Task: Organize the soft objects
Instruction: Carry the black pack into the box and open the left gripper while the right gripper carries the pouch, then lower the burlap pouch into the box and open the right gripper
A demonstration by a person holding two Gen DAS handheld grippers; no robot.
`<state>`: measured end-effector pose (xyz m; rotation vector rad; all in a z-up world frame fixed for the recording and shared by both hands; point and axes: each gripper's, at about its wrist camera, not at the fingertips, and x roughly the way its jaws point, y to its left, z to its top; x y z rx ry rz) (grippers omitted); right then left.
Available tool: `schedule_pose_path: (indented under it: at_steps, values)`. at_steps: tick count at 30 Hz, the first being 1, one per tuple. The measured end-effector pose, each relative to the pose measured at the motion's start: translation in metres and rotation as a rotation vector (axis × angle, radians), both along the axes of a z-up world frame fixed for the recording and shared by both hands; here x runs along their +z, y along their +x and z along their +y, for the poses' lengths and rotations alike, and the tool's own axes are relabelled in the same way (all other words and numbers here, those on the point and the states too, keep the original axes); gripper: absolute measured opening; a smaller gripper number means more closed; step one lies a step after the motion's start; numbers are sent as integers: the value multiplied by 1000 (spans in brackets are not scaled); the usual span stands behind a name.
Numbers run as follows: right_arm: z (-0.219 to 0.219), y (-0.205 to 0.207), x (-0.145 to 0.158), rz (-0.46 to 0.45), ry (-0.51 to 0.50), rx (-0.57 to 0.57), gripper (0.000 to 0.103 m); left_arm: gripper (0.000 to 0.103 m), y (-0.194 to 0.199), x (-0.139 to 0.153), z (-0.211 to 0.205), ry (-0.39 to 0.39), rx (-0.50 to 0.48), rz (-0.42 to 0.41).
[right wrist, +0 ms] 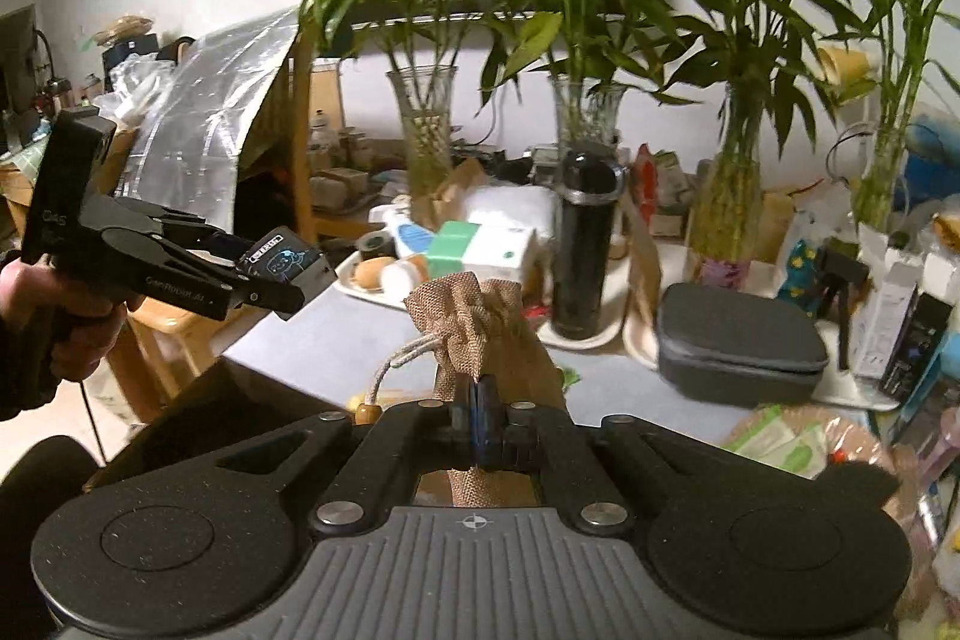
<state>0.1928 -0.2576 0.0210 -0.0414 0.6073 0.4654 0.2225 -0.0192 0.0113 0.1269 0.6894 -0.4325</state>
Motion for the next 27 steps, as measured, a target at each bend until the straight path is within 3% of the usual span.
schedule_pose_path:
  at_steps: [16, 27]
  values:
    - [8, -36, -2, 17, 18, -7, 2, 73, -67, -9, -17, -5, -129, 99]
    - [5, -52, 11, 4, 31, -25, 2, 74, -94, 4, -10, -33, -85, 39]
